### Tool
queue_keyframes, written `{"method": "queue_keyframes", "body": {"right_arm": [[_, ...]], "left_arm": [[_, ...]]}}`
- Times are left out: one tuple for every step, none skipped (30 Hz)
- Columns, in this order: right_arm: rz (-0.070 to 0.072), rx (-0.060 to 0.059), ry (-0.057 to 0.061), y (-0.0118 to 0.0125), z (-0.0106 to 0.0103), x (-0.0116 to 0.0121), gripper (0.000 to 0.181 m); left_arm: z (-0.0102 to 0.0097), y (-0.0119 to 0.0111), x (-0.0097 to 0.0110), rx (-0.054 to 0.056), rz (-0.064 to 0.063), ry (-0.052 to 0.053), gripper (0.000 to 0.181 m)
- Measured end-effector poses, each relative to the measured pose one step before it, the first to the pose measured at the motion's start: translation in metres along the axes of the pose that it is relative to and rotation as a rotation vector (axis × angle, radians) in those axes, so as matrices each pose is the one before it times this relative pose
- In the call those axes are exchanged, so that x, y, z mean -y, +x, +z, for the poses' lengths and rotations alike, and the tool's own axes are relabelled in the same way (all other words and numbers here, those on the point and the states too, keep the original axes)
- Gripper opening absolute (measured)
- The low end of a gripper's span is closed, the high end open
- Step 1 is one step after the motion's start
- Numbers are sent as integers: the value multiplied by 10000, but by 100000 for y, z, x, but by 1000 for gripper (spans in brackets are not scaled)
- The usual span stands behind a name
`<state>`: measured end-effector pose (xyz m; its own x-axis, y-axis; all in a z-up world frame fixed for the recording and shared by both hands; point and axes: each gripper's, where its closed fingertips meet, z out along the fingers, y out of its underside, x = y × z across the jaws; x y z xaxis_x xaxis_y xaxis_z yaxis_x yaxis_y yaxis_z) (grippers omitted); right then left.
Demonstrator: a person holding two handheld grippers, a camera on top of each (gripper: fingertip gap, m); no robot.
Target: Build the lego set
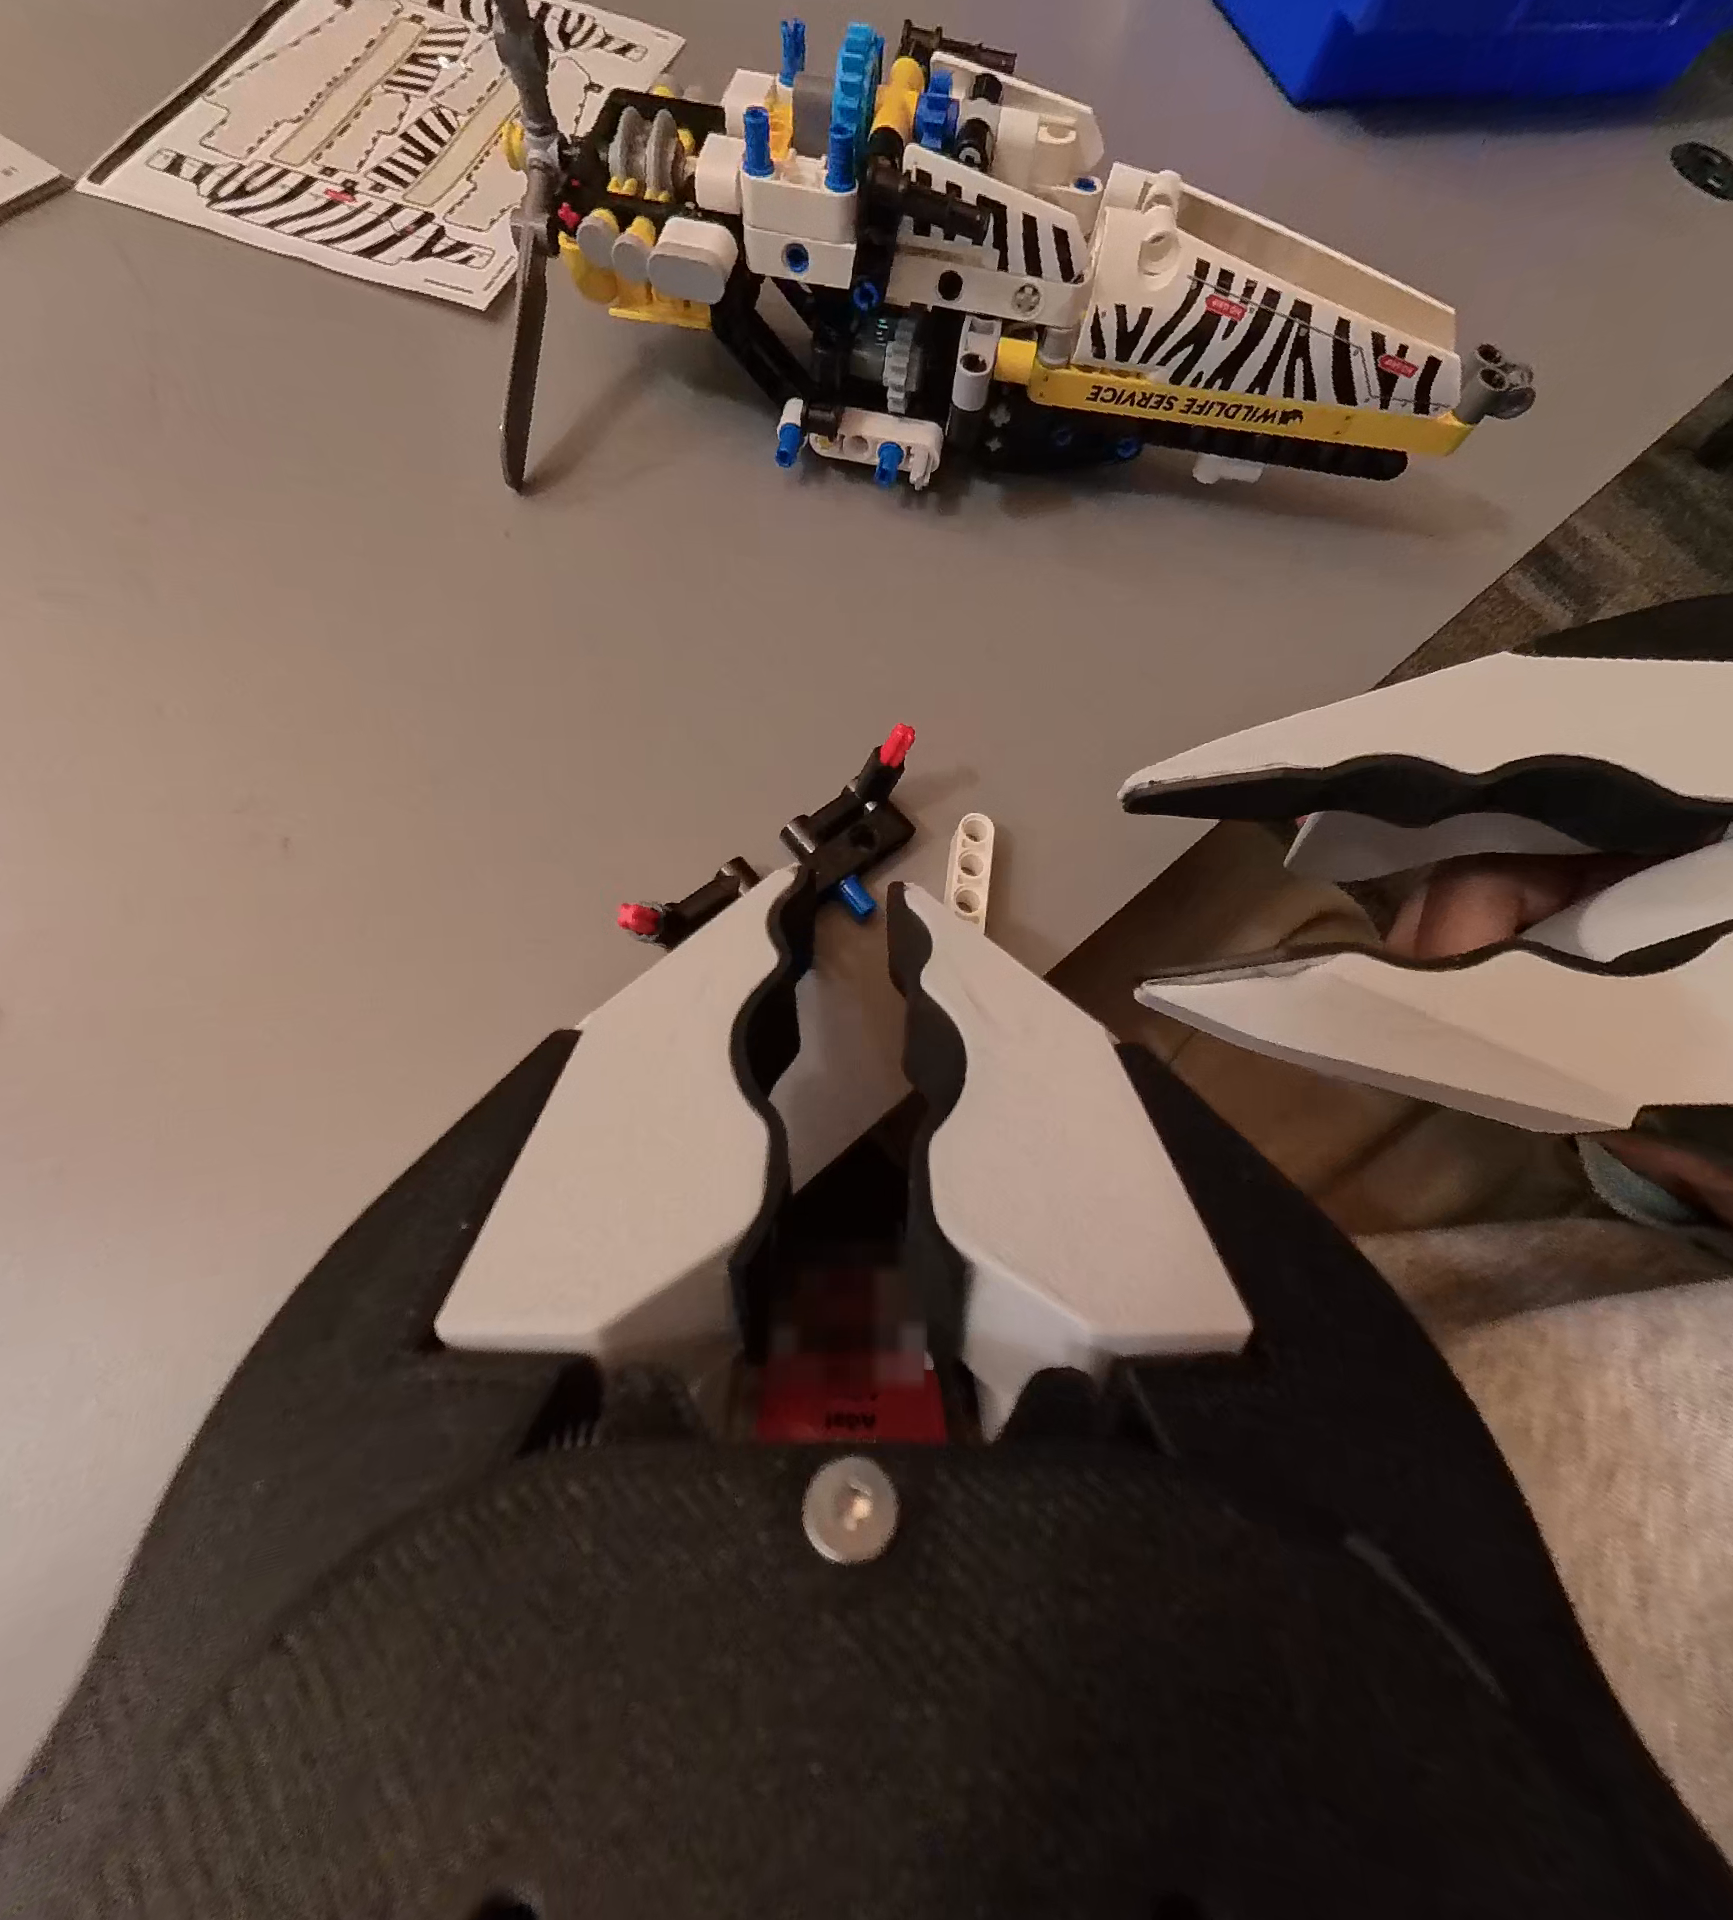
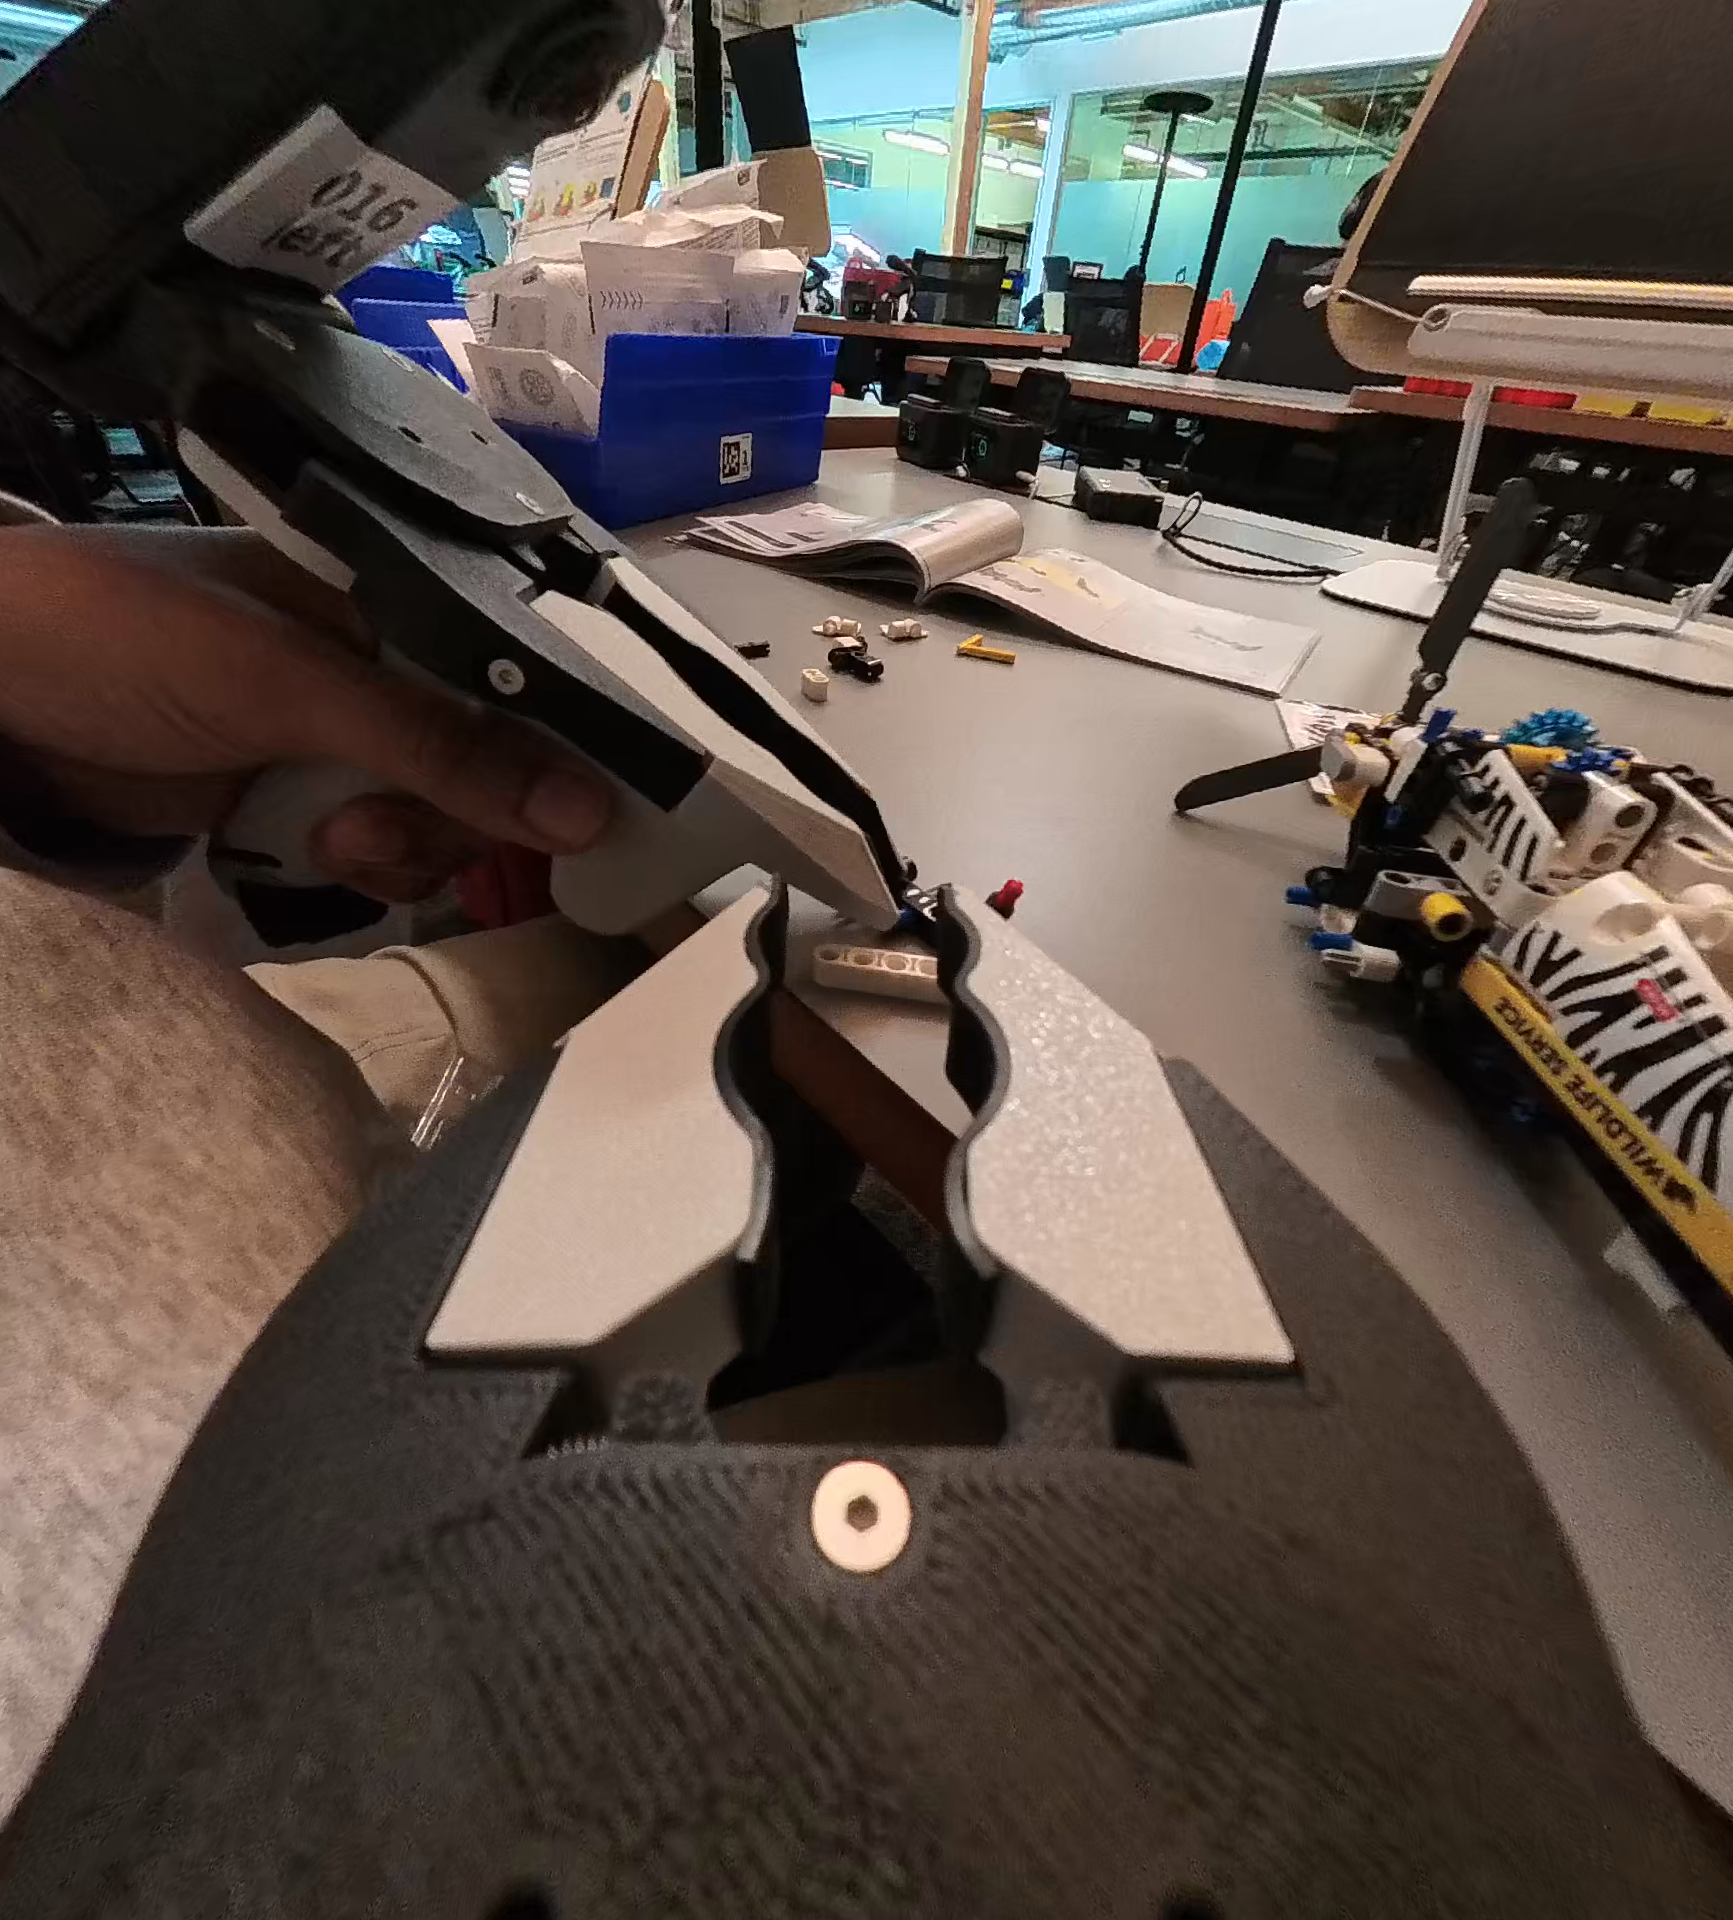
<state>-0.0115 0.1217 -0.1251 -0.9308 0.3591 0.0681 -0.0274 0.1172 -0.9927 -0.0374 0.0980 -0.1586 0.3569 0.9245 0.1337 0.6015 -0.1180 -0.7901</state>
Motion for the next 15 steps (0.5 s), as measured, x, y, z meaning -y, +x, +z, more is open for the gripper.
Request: {"method": "queue_keyframes", "body": {"right_arm": [[6,3,0,-11,9,1,26],[-4,5,-3,-21,12,-2,26],[-12,4,-10,-26,14,-10,26],[-19,2,-7,-28,12,-6,26],[-20,1,-6,-35,8,7,26],[-16,1,-4,-26,5,-2,26],[-10,3,-1,-19,1,0,26],[-2,5,-3,-9,7,-3,26],[6,5,-2,-14,8,-1,26],[10,4,-1,7,6,-2,26],[5,-4,-3,24,-4,-6,25],[0,-11,0,42,-12,7,25],[1,-12,6,34,-12,15,25],[7,-8,11,36,-14,21,25],[10,0,10,14,-18,20,25]], "left_arm": [[-13,7,23,-9,-7,21,11],[-8,17,23,-11,1,5,11],[-24,7,6,-9,4,-2,12],[-26,42,16,-30,11,-1,13],[-32,92,13,-67,17,1,16],[-27,158,39,-96,16,16,19],[-29,198,35,-118,22,17,22],[-7,219,4,-125,48,-2,25],[0,112,-26,-56,63,-27,27],[15,32,-50,6,74,-36,28],[37,23,-65,13,89,-42,29],[27,35,-77,10,84,-47,30],[35,56,-65,9,69,-41,30],[48,59,-60,5,52,-35,30],[27,27,-6,24,39,-2,30]]}}
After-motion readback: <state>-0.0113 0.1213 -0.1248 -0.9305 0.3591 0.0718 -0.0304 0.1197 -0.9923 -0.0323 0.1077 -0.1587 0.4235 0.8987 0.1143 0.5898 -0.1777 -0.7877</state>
